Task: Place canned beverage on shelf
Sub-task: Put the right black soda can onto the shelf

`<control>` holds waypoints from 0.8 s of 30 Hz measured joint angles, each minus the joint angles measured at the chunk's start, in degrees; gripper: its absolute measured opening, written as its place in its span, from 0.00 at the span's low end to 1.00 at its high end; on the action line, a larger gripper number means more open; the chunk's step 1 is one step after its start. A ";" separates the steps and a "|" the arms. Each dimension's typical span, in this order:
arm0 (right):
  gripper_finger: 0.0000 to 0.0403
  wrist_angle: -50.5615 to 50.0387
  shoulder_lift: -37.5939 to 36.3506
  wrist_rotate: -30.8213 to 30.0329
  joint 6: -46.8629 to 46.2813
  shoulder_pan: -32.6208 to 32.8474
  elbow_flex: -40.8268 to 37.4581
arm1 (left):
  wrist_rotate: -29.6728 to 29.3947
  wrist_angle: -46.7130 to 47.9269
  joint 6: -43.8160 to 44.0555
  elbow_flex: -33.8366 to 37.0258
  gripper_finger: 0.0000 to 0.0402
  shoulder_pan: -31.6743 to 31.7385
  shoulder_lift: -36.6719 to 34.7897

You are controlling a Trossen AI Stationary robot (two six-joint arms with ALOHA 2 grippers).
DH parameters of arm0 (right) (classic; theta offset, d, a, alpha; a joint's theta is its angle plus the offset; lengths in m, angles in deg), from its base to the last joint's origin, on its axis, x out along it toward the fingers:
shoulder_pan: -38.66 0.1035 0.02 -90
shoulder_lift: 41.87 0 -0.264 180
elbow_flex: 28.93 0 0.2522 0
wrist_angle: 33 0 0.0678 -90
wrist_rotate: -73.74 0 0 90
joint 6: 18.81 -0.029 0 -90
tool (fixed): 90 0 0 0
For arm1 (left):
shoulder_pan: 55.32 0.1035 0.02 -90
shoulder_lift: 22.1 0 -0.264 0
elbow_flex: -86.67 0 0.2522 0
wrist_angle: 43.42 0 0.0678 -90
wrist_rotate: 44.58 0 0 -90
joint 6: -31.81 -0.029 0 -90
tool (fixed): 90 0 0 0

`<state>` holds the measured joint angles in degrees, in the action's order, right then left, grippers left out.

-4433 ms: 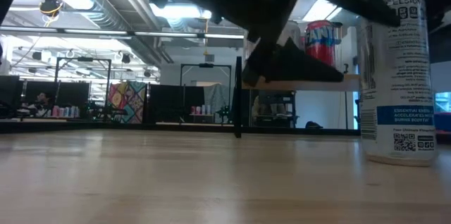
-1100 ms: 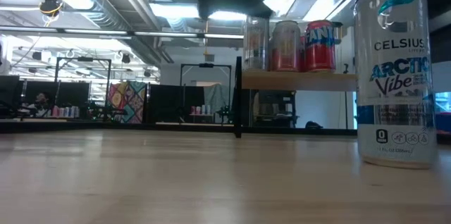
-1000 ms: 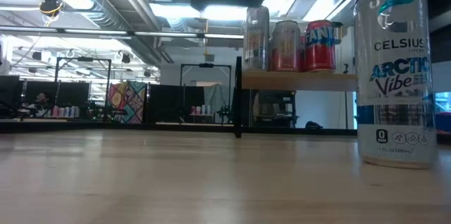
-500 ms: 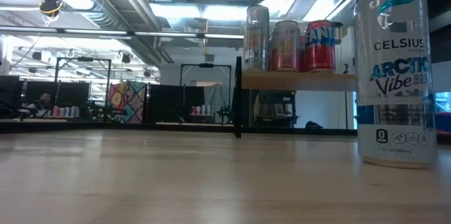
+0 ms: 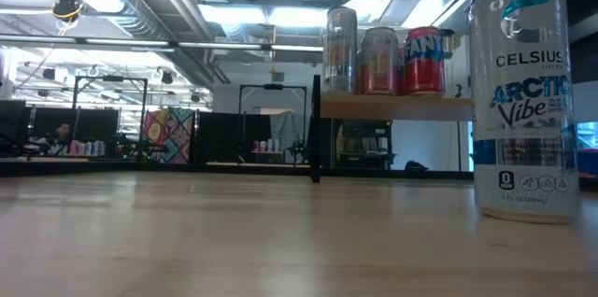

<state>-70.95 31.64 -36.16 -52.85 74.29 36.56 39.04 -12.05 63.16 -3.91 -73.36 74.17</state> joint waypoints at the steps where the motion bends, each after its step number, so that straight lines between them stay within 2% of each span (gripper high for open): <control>1: 0.75 0.02 0.23 0.38 -0.02 0.02 0.00 | 0.06 0.03 0.00 0.00 0.87 0.00 0.00; 24: 0.74 -2.52 4.54 0.54 -0.58 -0.03 -0.09 | 0.01 0.86 -0.04 0.00 0.87 0.02 0.04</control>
<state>-73.48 36.18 -35.62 -53.43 74.26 36.47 39.05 -11.18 63.12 -3.91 -73.34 74.22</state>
